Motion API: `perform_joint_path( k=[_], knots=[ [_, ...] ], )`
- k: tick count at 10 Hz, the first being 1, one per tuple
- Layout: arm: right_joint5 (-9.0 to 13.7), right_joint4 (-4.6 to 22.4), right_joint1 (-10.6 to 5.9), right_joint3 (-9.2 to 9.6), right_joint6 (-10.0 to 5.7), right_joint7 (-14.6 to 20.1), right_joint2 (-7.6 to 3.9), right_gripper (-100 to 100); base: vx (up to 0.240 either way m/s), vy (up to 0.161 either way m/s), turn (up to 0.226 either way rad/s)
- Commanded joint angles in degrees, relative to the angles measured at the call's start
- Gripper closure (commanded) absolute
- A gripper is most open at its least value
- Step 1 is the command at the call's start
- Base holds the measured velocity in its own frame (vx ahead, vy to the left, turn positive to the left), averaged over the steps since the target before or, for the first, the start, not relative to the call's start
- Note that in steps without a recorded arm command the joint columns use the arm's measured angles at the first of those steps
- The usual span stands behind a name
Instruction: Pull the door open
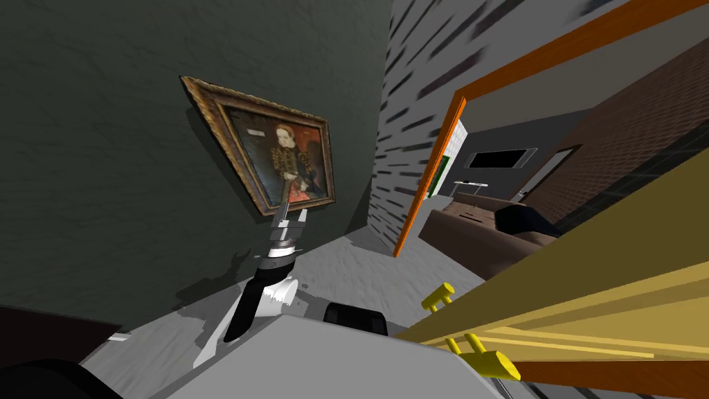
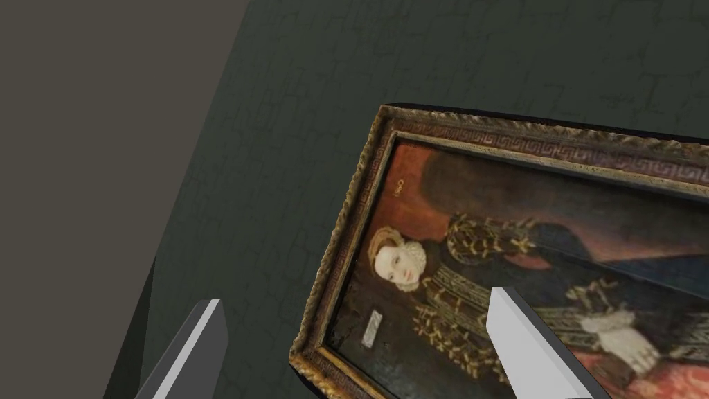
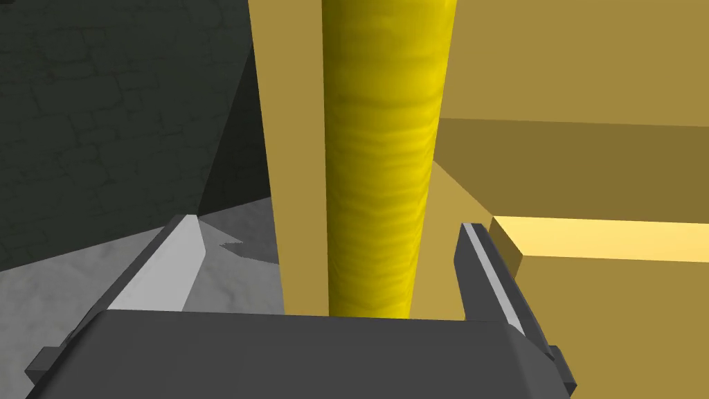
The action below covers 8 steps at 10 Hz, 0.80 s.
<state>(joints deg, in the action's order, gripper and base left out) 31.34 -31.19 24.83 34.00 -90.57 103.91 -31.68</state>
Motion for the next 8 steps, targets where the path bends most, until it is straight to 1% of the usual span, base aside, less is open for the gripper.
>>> perform_joint_path(
  k=[1, 6, 7, 8],
  knots=[
    [-0.05, -0.01, 0.09, 0.06, -0.11, -0.06, 0.01, 100, -0.012, 0.002, -0.023],
    [-0.05, -0.01, 0.09, 0.06, -0.11, -0.06, 0.01, 100, -0.017, -0.008, 0.000],
    [-0.55, 1.05, -1.30, 0.22, 0.73, 0.29, 0.07, 100, 0.044, 0.077, 0.053],
    [-0.63, 1.15, -1.42, 0.28, 0.78, 0.33, 0.11, 100, 0.070, 0.095, 0.030]
  ],
)
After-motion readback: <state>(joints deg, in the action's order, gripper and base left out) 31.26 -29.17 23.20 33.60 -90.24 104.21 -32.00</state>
